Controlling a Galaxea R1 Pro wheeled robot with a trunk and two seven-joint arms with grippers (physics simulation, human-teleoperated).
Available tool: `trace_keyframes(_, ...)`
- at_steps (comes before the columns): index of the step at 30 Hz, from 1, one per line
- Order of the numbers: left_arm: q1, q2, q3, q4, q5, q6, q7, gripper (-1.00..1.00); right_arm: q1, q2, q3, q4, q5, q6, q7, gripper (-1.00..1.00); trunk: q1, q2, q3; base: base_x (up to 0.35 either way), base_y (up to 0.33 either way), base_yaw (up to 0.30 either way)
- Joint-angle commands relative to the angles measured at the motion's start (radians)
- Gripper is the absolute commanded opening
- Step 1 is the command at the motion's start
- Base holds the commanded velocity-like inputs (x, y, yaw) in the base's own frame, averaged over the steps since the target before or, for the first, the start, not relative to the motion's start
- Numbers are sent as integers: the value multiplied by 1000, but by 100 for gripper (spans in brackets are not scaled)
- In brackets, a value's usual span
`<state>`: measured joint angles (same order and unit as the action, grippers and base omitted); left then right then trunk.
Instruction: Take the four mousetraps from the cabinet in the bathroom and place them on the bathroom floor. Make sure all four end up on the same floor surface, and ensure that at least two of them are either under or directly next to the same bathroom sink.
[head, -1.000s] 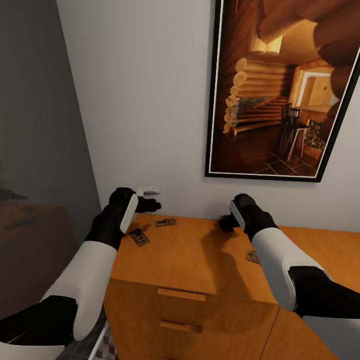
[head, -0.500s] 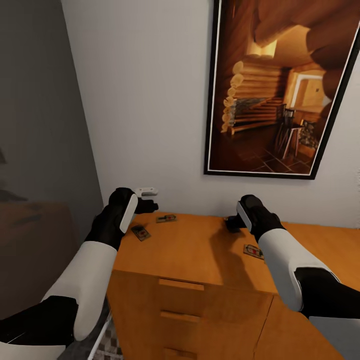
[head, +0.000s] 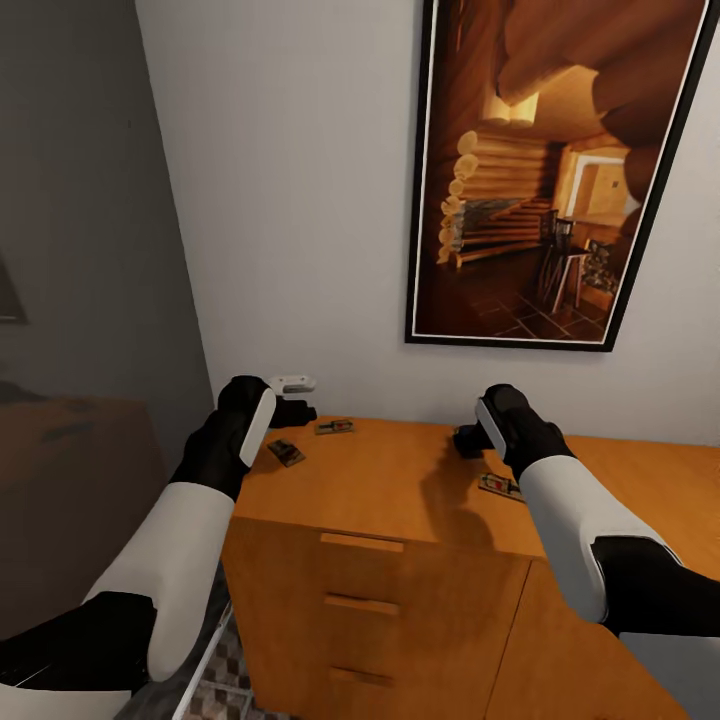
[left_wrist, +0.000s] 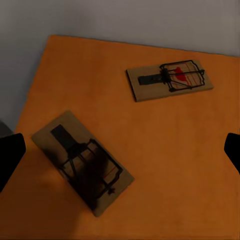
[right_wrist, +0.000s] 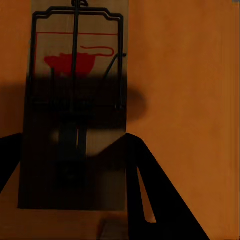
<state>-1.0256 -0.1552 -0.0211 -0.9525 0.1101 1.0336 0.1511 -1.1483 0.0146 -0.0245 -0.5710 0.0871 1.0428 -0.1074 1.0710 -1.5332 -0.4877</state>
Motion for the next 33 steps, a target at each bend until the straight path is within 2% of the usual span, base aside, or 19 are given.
trace_keyframes(1, -1, 0, -1, -1, 11, 3, 10, 100, -1, 1, -3, -1, 7, 4, 3, -100, 0, -1, -1, -4, 0, -71)
trace_keyframes(19, -1, 1, -2, 0, 16, 3, 11, 100, -1, -21, -5, -1, 10, 4, -3, -100, 0, -1, -1, -1, 0, -217)
trace_keyframes(33, -1, 3, -4, 41, 19, 7, 6, 100, -1, -103, -5, -1, 5, 4, -2, -100, 0, -1, -1, 0, 0, -244)
